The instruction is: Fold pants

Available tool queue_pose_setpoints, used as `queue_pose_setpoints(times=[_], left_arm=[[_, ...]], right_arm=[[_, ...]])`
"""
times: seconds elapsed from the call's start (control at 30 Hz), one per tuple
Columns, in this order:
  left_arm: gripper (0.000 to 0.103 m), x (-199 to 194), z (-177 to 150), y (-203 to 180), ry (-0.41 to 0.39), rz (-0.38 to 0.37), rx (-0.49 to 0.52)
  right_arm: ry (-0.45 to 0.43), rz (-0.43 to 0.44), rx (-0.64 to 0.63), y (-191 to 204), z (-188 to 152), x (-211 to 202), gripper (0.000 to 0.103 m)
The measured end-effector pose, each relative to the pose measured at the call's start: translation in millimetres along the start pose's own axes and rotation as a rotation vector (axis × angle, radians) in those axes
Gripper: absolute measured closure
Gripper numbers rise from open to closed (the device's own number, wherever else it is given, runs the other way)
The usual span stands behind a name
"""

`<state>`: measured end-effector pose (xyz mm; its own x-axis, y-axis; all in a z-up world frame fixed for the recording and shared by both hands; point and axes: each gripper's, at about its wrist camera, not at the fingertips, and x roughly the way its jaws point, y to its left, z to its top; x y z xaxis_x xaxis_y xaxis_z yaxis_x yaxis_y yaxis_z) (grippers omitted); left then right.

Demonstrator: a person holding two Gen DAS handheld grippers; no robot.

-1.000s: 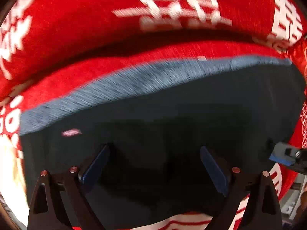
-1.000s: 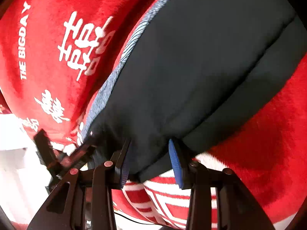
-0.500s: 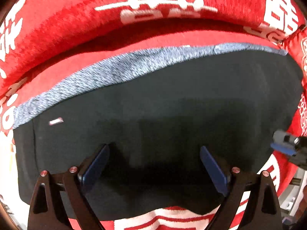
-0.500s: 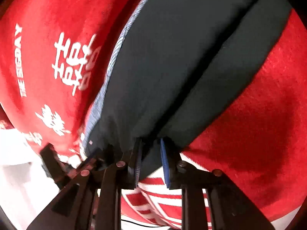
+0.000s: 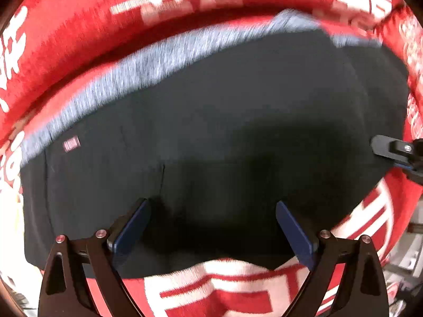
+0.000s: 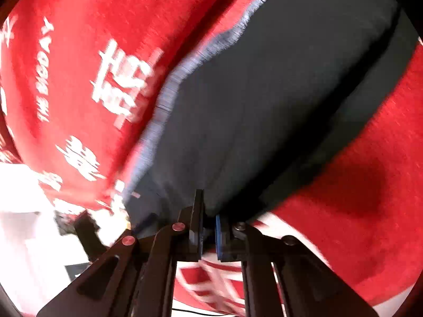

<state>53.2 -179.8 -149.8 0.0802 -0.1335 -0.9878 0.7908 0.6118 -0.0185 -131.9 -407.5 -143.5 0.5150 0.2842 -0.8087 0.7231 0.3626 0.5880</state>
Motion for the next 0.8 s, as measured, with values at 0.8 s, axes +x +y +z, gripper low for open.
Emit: queue_pose_setpoints(times=[0.8], left_arm=[[0.001, -1.5, 67.9, -75.3, -0.050, 0.106, 0.048]], right_arm=[[-0.266, -0.102, -0.073, -15.0, 30.4, -83.8, 0.075]])
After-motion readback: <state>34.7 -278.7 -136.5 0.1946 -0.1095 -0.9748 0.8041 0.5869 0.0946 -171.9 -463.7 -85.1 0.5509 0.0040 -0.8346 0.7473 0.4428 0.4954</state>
